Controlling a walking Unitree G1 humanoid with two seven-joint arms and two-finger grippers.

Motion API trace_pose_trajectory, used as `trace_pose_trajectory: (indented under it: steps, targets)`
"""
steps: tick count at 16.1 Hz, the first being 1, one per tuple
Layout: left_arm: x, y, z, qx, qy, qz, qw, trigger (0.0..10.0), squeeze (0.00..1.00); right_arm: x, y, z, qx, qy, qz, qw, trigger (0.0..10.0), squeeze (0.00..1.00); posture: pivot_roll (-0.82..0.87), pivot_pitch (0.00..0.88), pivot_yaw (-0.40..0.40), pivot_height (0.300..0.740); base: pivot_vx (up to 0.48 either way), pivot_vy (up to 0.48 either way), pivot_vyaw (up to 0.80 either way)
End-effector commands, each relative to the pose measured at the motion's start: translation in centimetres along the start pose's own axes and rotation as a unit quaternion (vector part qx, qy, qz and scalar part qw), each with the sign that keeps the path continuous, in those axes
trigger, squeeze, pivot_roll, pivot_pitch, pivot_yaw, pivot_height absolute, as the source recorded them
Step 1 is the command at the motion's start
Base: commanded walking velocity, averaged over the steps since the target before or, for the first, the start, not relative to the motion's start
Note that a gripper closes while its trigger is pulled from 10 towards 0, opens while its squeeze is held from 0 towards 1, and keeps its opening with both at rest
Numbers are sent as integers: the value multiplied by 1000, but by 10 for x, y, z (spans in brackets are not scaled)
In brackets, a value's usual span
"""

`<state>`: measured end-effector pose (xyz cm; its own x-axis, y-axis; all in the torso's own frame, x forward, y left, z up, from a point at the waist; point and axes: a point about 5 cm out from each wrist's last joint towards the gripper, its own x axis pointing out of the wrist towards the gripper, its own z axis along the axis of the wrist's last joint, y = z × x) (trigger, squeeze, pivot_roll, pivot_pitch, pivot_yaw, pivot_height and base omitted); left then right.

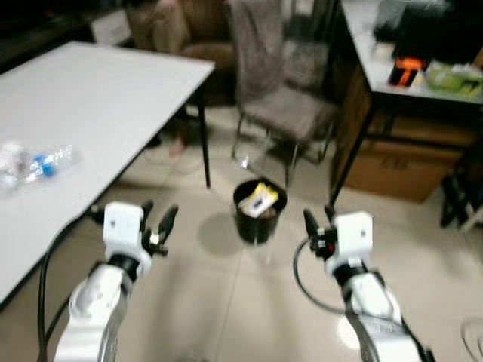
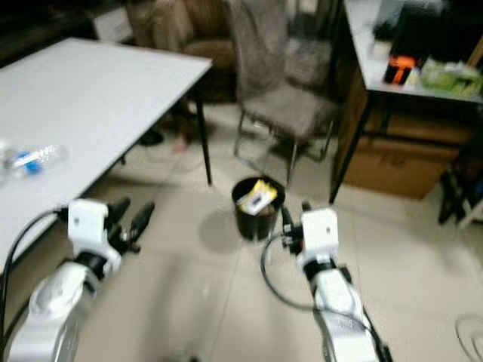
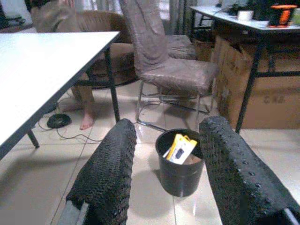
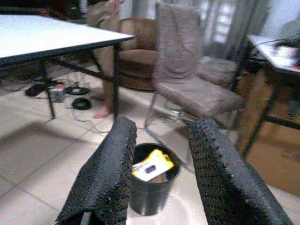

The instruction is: Picking trash to rubbish bin

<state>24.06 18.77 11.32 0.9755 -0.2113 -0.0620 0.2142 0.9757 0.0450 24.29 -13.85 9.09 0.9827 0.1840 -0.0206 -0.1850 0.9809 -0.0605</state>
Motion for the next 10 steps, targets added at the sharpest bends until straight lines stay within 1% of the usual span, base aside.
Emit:
trace_pose_trajectory:
  steps: [1, 2, 3, 4, 5, 6, 8, 9, 10]
  targets:
    - [0, 2, 5, 6, -5, 3, 1000, 10000, 0, 3, 2, -1, 13, 8, 9, 1000, 10000, 0, 5, 0, -24, 740, -274, 0, 0]
    - [0, 3, 5, 6, -6, 6, 1000, 10000, 0, 4, 3, -4, 15, 22, 17, 1000, 10000, 0, 8, 0, -26, 740, 0, 0, 0]
    - [-1, 6, 6, -1, -10, 21, 1000, 10000, 0, 6, 6, -7, -3, 36, 27, 999, 10000, 0, 11, 0, -26, 740, 0, 0, 0]
    - [-1, 8, 7, -4, -13, 31, 999, 10000, 0, 7, 7, -6, -22, 36, 32, 999, 10000, 0, 11, 0, -30, 740, 0, 0, 0]
    - [1, 11, 9, 2, -18, 40, 999, 10000, 0, 10, 8, -3, -40, 33, 41, 998, 10000, 0, 13, 0, -29, 740, 0, 0, 800]
    - [4, 11, 12, 10, -22, 40, 999, 10000, 0, 12, 10, -1, -40, 29, 49, 998, 10000, 0, 11, 0, -28, 740, 0, 0, 800]
    - [5, 11, 11, 8, -21, 42, 999, 10000, 0, 13, 10, 2, -32, 21, 46, 998, 10000, 0, 12, 0, -20, 740, 0, 0, 800]
    - [8, 10, 11, 24, -17, 36, 999, 10000, 0, 16, 10, 6, -32, 13, 46, 998, 10000, 0, 16, 0, -18, 740, 0, 0, 800]
    - [14, 9, 14, 43, -21, 28, 998, 10000, 0, 21, 11, 9, -36, 8, 49, 998, 10000, 0, 24, 0, -10, 740, 0, 0, 800]
